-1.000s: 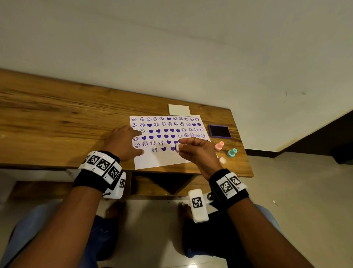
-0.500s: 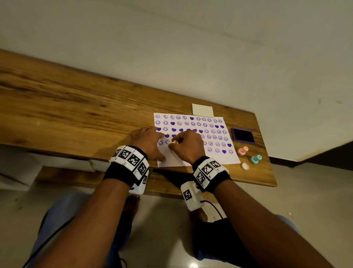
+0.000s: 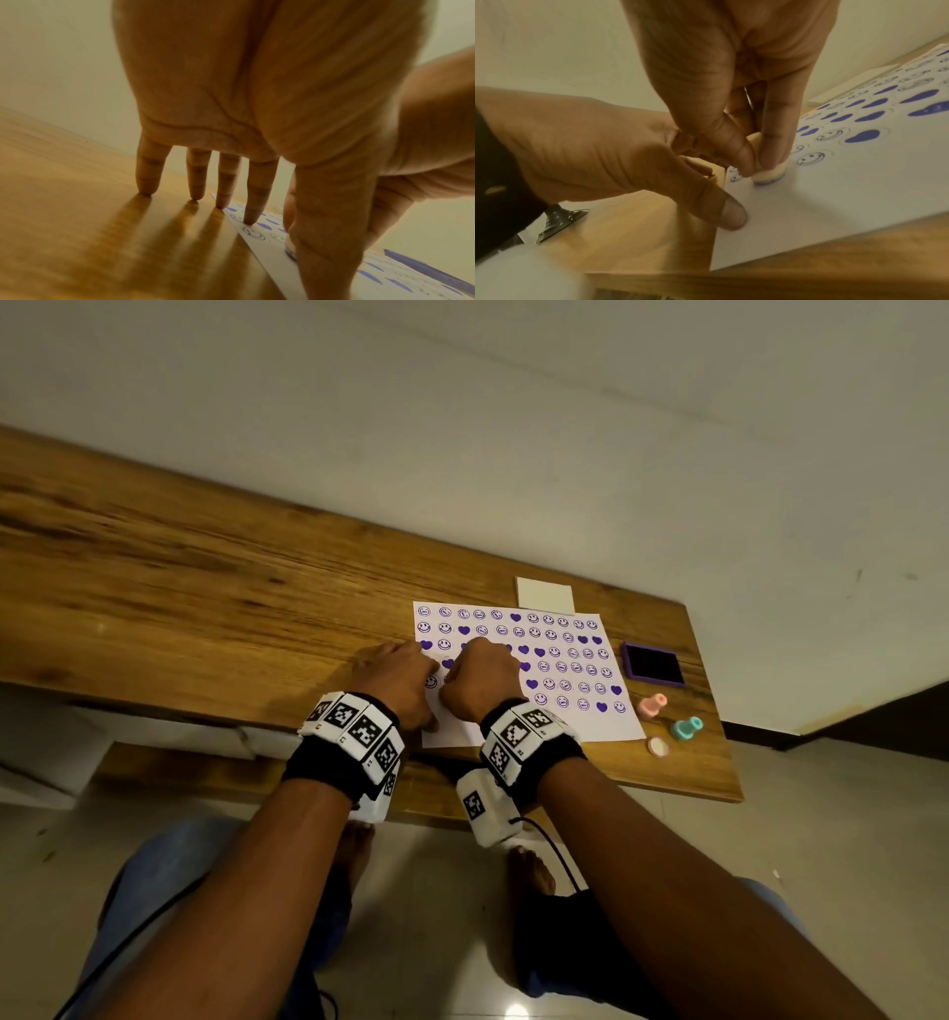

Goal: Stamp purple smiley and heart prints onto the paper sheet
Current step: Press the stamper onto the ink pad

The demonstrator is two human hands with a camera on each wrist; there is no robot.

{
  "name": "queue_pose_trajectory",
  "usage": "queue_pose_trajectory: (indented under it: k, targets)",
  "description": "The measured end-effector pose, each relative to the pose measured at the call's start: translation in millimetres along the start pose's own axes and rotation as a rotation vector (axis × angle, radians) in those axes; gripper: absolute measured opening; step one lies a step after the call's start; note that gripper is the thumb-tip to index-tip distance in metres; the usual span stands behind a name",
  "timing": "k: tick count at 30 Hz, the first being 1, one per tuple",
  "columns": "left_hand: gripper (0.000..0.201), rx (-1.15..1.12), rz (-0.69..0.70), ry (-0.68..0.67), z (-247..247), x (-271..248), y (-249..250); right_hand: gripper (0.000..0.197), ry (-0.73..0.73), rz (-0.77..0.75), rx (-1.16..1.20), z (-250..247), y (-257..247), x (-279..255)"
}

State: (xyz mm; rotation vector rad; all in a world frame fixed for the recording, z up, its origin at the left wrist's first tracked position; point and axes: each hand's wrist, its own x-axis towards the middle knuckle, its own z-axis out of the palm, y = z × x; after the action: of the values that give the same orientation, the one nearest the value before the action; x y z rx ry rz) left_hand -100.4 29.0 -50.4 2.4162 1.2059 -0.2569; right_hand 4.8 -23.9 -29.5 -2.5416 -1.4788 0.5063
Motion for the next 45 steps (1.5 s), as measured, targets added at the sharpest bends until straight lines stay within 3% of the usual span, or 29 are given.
queue_pose_trajectory:
  k: [12,24,30,38,45]
  targets:
    - [0.083,-0.063,-0.050,0.021,-5,-10,-5,0.038,-0.013,-0.064,-0.112,3,-20,18]
    - [0.073,-0.112,-0.019,0.112,1,-24,-7,0.039,0.003,-0.042,0.031,-2,-19,1]
    - [0.077,-0.028,-0.015,0.065,8,-9,-15,0.015,0.166,0.098,0.308,-40,36,-8]
    - [0.070,-0.115,-0.037,0.063,11,6,-26,0.011,0.248,0.109,0.556,-35,118,-39]
    - [0.068,-0.164,-0.035,0.097,7,7,-25,0.014,0.255,0.081,0.676,-33,140,-46]
